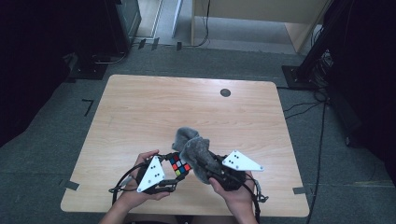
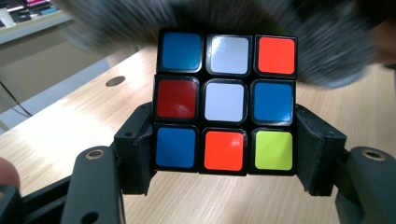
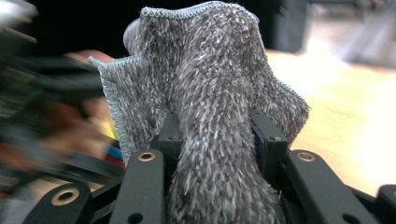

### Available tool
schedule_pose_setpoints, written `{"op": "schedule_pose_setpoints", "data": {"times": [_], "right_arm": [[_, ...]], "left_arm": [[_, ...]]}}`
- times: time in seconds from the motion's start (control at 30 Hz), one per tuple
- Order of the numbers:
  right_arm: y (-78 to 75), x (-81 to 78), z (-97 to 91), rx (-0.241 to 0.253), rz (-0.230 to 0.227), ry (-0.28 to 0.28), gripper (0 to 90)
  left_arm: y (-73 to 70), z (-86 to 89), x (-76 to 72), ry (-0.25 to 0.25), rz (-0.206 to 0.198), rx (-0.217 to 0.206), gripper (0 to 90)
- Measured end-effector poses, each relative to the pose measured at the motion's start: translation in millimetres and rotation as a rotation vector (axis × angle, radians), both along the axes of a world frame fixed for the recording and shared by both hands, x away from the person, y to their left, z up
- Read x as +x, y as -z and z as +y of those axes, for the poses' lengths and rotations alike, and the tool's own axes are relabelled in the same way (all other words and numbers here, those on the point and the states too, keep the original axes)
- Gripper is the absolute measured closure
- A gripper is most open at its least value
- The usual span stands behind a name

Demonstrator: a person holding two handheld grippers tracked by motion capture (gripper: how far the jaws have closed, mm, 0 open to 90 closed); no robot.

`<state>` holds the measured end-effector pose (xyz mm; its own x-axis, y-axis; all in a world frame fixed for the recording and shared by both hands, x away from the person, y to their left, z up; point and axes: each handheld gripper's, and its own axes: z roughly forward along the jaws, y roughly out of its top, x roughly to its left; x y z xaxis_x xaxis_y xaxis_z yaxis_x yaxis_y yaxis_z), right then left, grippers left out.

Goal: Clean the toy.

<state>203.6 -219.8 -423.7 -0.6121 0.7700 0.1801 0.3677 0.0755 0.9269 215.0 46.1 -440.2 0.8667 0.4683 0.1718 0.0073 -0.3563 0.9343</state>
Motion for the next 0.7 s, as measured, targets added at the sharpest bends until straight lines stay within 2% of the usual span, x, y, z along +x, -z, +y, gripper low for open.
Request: {"op": "schedule_pose_setpoints", "data": {"times": [0.03, 0.1, 0.2, 0.33, 0.4, 0.57, 0.63, 0.7], "right_arm": [[4.0, 3.2, -5.2, -0.001, 0.021, 0.022, 63.8], [9.3, 7.5, -13.5, 0.047, 0.055, 0.022, 63.8], [12.0, 11.0, -14.4, 0.120, 0.078, -0.045, 63.7], [18.9, 10.8, -3.8, 0.130, 0.087, -0.118, 64.2], [23.3, 9.8, 1.8, 0.134, 0.097, -0.150, 64.8], [30.2, 10.1, 11.5, 0.098, 0.125, -0.199, 65.1], [28.1, 10.5, 7.9, 0.094, 0.114, -0.185, 65.0], [22.7, 9.8, 0.5, 0.132, 0.082, -0.155, 65.0]], "left_arm": [[-1.5, 2.2, 0.8, -0.001, 0.003, -0.023, 34.3], [-4.6, 6.2, 2.5, 0.004, 0.013, -0.061, 34.3], [-6.0, 10.8, 4.3, 0.011, 0.037, -0.111, 34.3], [-7.0, 15.7, 7.2, 0.013, 0.067, -0.163, 34.3], [-7.2, 17.2, 7.7, 0.002, 0.067, -0.166, 34.3], [-7.6, 20.3, 10.6, -0.018, 0.082, -0.181, 34.3], [-7.5, 20.7, 11.1, -0.020, 0.086, -0.184, 34.3], [-6.9, 20.0, 11.0, -0.015, 0.091, -0.181, 34.3]]}}
